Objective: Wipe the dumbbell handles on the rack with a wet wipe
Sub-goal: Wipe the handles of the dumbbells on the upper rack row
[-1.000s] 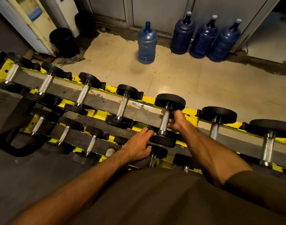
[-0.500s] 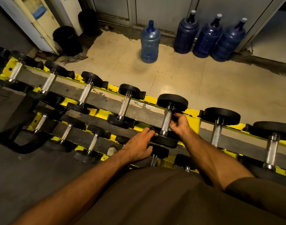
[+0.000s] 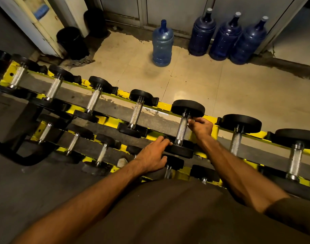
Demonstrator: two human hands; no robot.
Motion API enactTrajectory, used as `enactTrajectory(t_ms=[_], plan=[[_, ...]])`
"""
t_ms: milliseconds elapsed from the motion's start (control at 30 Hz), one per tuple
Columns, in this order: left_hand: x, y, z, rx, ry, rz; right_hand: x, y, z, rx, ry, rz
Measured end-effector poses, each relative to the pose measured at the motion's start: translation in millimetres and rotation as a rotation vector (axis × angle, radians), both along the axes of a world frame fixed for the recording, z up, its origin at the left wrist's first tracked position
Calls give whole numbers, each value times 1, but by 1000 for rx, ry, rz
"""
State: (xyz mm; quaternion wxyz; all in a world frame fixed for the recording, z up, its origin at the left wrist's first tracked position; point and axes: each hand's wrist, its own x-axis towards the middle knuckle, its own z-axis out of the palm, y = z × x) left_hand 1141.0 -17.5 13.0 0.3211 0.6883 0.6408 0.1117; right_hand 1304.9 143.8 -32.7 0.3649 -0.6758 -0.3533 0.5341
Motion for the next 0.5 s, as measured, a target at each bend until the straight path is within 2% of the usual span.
enactTrajectory(t_ms=[133, 200, 233, 400, 500], plan=[[1, -2, -1, 15, -7, 16, 19, -31, 0, -69, -206, 330], [1, -3, -2, 19, -7, 20, 25, -46, 3, -38, -300, 501], [1, -3, -3, 16, -6, 21, 23, -48, 7, 4, -332, 534], [0, -5, -3, 8, -2, 13, 6, -24, 16, 285, -413, 437], [1, -7, -5, 2, 0, 10, -1, -16, 23, 447, -519, 527]])
